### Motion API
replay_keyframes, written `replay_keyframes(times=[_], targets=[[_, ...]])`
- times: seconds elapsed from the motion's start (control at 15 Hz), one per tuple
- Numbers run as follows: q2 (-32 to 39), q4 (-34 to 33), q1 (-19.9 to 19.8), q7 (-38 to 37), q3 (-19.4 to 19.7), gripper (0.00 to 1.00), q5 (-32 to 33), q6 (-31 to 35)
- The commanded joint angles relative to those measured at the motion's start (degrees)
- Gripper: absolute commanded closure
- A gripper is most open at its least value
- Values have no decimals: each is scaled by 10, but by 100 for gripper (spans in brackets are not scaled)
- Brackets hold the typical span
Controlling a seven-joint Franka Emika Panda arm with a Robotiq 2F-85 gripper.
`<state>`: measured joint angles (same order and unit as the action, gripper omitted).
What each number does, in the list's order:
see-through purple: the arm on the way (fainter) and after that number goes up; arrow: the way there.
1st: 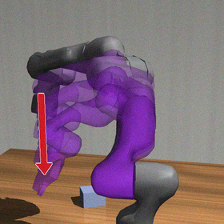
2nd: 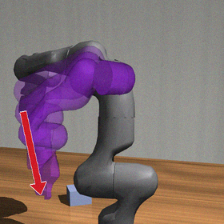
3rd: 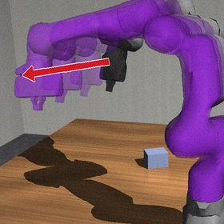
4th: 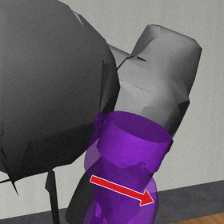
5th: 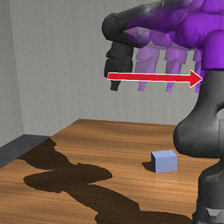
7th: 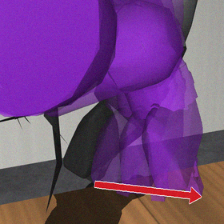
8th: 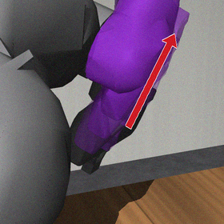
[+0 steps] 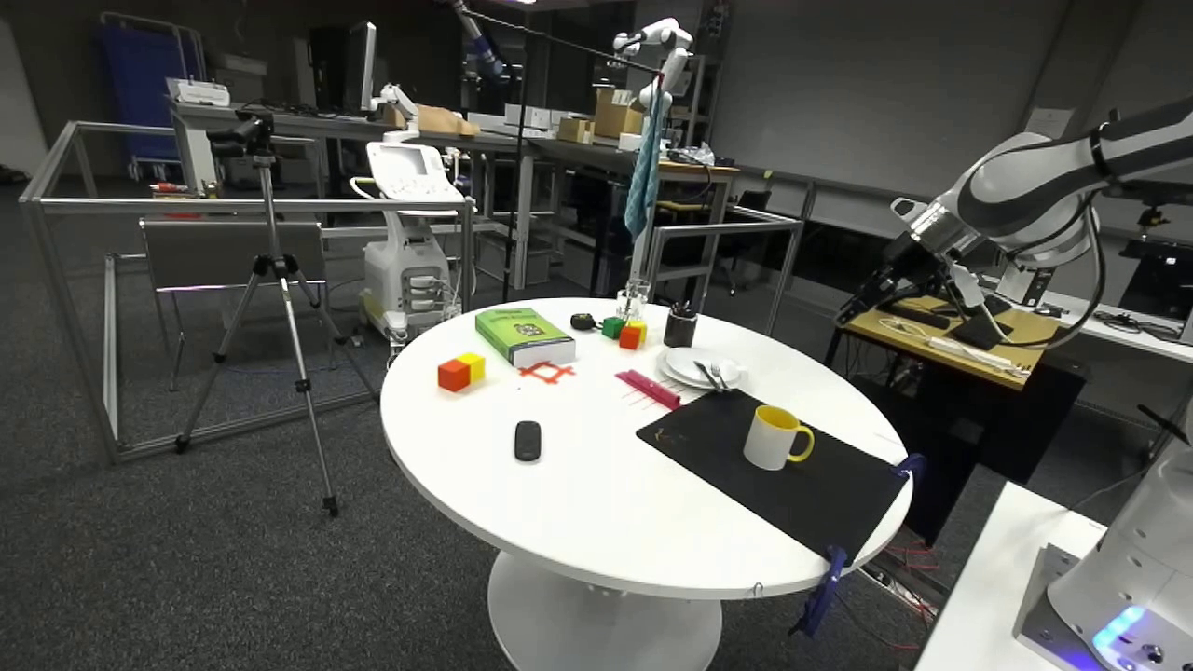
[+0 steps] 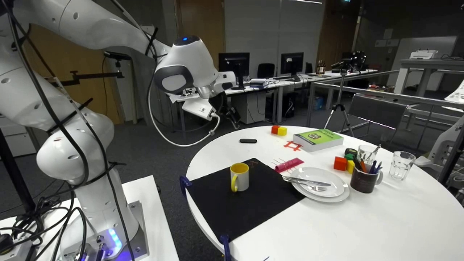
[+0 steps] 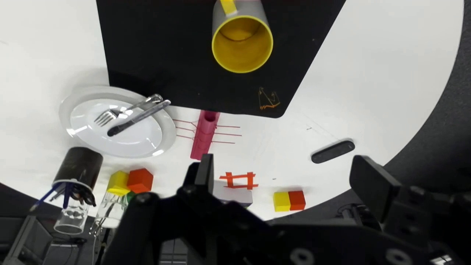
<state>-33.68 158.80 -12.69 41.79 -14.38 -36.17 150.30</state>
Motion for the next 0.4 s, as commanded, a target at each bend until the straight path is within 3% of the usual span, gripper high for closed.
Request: replay_keyframes(times=[0.0,0.07,0.33], targets=[[-30,2,-25,-39,-10,0,22,-55],[-4,0,-11,-17,-4,0,8,-24],[-8,0,-15,-20,-4,0,9,-36]])
